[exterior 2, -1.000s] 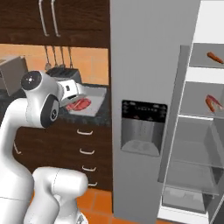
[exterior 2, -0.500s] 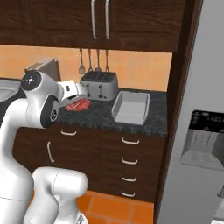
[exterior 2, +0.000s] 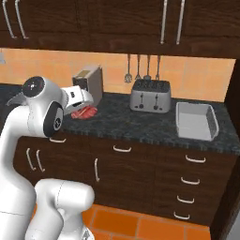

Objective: Place one carrot and one steak in each tupperware on the nearby counter, to pack two identical lunches.

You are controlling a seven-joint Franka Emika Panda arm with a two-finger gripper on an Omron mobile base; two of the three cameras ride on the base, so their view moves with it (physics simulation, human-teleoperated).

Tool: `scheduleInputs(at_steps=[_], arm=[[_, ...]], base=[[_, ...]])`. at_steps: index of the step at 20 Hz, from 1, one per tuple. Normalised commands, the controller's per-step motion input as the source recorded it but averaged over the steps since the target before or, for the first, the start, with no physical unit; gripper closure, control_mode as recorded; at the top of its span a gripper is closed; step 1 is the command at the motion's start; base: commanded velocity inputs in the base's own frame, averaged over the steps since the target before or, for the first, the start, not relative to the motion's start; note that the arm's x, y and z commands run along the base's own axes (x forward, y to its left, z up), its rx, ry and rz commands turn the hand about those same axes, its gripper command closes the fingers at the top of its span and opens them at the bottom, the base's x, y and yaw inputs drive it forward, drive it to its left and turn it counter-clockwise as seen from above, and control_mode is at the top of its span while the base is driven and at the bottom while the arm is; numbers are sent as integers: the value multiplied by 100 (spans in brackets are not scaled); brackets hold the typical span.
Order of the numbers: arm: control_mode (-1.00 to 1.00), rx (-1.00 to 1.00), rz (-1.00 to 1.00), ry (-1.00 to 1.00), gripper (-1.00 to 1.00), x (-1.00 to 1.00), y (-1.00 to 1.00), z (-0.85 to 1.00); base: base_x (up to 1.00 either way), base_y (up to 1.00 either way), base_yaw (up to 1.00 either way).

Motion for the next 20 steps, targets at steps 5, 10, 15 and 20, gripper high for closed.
scheduleInputs(at_steps=[5,10,15,20], arm=[[100,0,0,0,100,0,0,0],[100,0,0,0,100,0,0,0],[100,0,0,0,100,0,0,0],[100,0,0,0,100,0,0,0]], base=[[37,100,0],[49,99,1],[57,100,4],[71,44,12]])
